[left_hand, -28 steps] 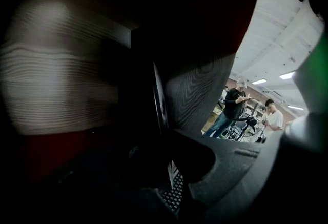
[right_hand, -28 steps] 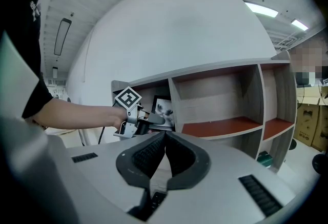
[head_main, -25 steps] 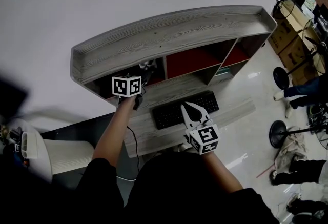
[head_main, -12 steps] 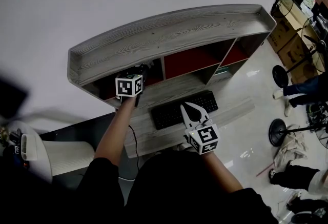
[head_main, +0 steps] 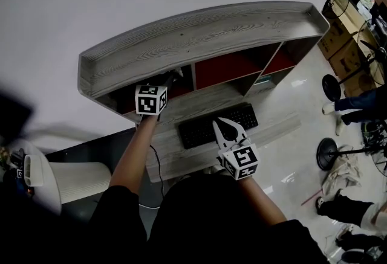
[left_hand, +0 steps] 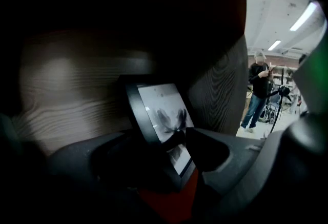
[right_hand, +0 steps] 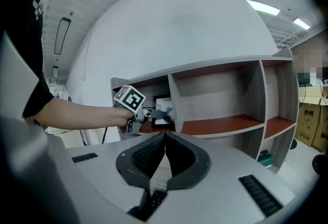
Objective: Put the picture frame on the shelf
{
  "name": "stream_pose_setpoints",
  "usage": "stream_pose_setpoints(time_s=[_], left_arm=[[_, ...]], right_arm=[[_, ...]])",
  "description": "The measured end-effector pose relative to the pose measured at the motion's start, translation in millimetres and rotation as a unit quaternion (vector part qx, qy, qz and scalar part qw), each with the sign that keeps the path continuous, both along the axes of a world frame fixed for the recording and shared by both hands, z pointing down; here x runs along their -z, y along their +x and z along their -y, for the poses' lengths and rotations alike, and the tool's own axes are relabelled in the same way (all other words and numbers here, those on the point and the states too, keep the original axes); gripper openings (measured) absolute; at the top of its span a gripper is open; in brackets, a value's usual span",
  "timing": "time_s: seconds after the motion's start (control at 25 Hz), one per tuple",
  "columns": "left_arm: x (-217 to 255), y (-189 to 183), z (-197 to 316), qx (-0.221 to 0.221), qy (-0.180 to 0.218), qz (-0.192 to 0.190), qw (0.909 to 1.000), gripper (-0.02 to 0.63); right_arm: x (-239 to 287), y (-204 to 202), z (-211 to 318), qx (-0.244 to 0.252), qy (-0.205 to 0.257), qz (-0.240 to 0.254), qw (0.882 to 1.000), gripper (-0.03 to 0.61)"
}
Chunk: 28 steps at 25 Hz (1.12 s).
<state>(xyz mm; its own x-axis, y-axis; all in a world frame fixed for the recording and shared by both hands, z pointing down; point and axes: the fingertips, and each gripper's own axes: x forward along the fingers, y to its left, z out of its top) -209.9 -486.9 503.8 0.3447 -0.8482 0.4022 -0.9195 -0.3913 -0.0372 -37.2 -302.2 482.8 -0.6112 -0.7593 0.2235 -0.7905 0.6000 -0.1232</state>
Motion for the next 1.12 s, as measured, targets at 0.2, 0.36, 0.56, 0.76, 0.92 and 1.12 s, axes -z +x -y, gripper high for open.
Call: stream_pose_setpoints(time_s=[0.2, 0.36, 0.56, 0.76, 0.92, 1.12], left_arm=[[6.5, -0.1, -1.6, 0.008, 0.029, 0.019, 0.9994, 0.282], [7.5, 0.6, 0.8, 0.009, 0.034, 0.028, 0.9990, 0.282], [11.0, 0.4, 7.3, 0.004, 0.043, 0.066, 0.9969, 0.282], [9.4, -1.4, 16.1, -0.012, 0.033, 0.064, 0.9974, 0.290], [9.6, -3.2, 16.9, -0.014, 0.035, 0.051, 0.9980, 0.291], [4.9, -7.6, 12.7, -0.013, 0.030, 0.040, 0.9987, 0.316]], right_arm=[[0.7, -5.9, -0.5, 0.007, 0.000, 0.002, 1.000, 0.012], [-0.4, -7.3, -1.3, 0.008, -0.002, 0.001, 1.000, 0.012], [-2.2, -5.2, -0.1, 0.004, -0.002, 0.001, 1.000, 0.012], [-3.8, -1.9, -1.6, -0.001, -0.004, 0.001, 1.000, 0.012], [-3.6, -0.5, -3.1, -0.003, -0.006, 0.003, 1.000, 0.012], [-3.9, -3.4, -6.0, 0.000, -0.009, 0.002, 1.000, 0.012]])
